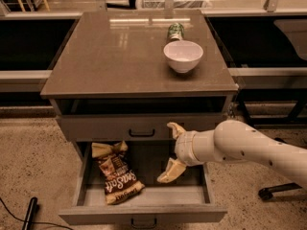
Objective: Pick brown chip bag from middle drawer and place on counter
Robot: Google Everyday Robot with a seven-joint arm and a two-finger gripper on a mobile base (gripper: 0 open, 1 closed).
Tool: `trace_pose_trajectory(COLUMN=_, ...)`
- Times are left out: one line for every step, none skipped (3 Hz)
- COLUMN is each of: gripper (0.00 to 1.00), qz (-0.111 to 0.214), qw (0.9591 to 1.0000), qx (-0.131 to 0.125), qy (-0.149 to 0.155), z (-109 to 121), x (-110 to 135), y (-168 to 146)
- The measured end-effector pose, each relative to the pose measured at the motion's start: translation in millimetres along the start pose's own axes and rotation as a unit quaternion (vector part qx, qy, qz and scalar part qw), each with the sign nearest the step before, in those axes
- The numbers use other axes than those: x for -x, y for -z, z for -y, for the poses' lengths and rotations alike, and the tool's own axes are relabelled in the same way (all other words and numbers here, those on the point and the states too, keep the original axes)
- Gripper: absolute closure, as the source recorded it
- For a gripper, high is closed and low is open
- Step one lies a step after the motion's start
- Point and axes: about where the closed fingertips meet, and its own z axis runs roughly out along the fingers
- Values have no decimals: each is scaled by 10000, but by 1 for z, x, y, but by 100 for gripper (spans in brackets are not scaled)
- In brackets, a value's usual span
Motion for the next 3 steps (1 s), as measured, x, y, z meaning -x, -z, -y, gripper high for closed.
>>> trace_pose_trajectory(gripper=0, qz=242, qw=9996, qx=150, qy=-92, z=-13, x=-8, y=-51)
trace_pose_trajectory(gripper=0, qz=465, qw=9981, qx=135, qy=-381, z=-18, x=-27, y=-97)
trace_pose_trajectory(gripper=0, qz=783, qw=9958, qx=214, qy=-423, z=-19, x=-34, y=-121)
